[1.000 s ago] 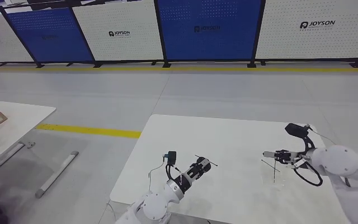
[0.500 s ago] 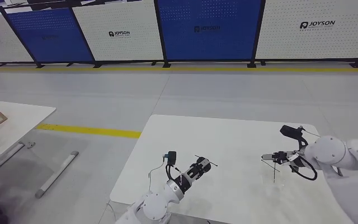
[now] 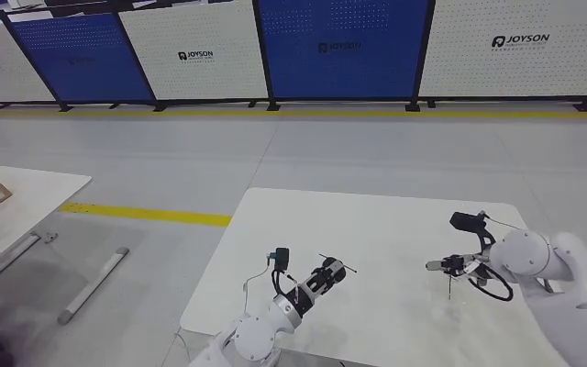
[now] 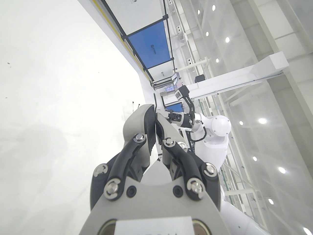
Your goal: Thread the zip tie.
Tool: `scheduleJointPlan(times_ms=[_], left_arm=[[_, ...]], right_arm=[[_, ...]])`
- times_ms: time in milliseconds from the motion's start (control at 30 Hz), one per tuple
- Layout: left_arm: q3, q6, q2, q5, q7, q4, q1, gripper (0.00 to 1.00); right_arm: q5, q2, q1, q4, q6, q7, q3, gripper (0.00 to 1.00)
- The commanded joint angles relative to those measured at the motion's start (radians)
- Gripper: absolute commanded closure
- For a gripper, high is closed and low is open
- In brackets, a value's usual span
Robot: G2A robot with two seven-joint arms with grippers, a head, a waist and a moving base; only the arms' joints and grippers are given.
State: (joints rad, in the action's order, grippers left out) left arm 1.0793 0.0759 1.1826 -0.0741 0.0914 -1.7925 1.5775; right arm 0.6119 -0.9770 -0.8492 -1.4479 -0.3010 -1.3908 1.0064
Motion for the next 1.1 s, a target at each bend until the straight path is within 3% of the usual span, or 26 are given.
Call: scheduleJointPlan(times_ms=[0,333,433,600,633,667,733,933,1067], left_arm=[[0.000,0.000,0.000,0.000,0.000,0.000,0.000,1.00],[0.000,0.000,0.000,0.000,0.000,0.000,0.000,1.00],[0.000,0.000,0.000,0.000,0.000,0.000,0.000,1.00],[0.000,0.000,0.000,0.000,0.000,0.000,0.000,1.00],[0.000,0.000,0.000,0.000,0.000,0.000,0.000,1.00],[0.000,0.000,0.000,0.000,0.000,0.000,0.000,1.00],[0.000,0.000,0.000,0.000,0.000,0.000,0.000,1.00],[0.000,0.000,0.000,0.000,0.000,0.000,0.000,1.00],[0.000,0.000,0.000,0.000,0.000,0.000,0.000,1.00]], right_arm=[[0.049,-0.001,0.021,0.023,-0.039,0.001,-0.035,0.00],[0.053,-0.004,0.025,0.027,-0.037,0.009,-0.042,0.00],[0.028,-0.002,0.005,0.032,0.013,0.039,-0.025,0.00],[0.053,0.003,-0.003,0.014,0.022,0.009,-0.021,0.00],[0.056,0.003,-0.004,0.011,0.023,0.006,-0.020,0.13],[0.058,0.004,-0.004,0.009,0.023,0.003,-0.019,0.33],[0.059,0.005,-0.007,0.005,0.024,0.001,-0.015,0.53],[0.051,0.009,-0.008,0.008,0.026,0.001,-0.015,0.55],[0.058,0.010,0.003,0.031,-0.025,0.001,-0.035,0.61]])
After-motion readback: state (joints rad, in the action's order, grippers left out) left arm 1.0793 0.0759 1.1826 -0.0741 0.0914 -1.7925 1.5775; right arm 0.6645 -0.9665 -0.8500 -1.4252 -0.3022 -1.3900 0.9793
